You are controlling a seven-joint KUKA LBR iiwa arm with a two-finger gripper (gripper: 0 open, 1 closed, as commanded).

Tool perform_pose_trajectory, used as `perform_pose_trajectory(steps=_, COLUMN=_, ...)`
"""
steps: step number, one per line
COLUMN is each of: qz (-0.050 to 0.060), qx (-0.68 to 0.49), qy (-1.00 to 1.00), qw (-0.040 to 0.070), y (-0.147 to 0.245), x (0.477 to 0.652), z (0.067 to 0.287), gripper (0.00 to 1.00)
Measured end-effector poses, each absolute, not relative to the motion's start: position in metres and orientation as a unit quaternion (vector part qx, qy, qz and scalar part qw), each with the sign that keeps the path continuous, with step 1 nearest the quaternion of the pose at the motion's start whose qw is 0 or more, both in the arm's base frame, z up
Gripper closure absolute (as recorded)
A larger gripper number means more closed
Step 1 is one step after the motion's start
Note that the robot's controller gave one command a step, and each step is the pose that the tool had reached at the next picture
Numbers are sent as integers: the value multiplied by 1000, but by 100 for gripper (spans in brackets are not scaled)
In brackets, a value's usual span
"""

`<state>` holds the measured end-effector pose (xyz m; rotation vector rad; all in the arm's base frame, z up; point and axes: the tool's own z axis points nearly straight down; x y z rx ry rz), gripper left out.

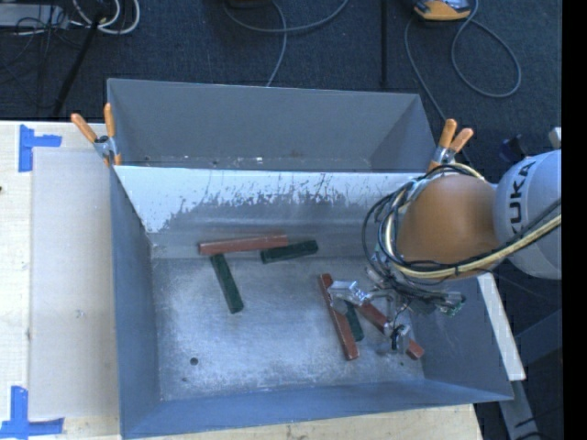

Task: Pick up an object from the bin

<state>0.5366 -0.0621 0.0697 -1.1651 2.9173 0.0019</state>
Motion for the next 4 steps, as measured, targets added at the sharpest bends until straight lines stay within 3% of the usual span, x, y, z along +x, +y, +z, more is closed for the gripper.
perform_pose_trajectory(steps=1, qz=0, qx=-369, qy=930, qw=4, y=-63, x=539, z=72, gripper=100)
perform_pose_trajectory(steps=2, qz=0, qx=-368, qy=930, qw=0, y=-64, x=537, z=70, gripper=0)
perform_pose_trajectory(steps=3, qz=0, qx=-560, qy=829, qw=2, y=-29, x=546, z=106, gripper=0)
perform_pose_trajectory(steps=4, qz=2, qx=-726, qy=687, qw=0, y=-9, x=565, z=70, gripper=0)
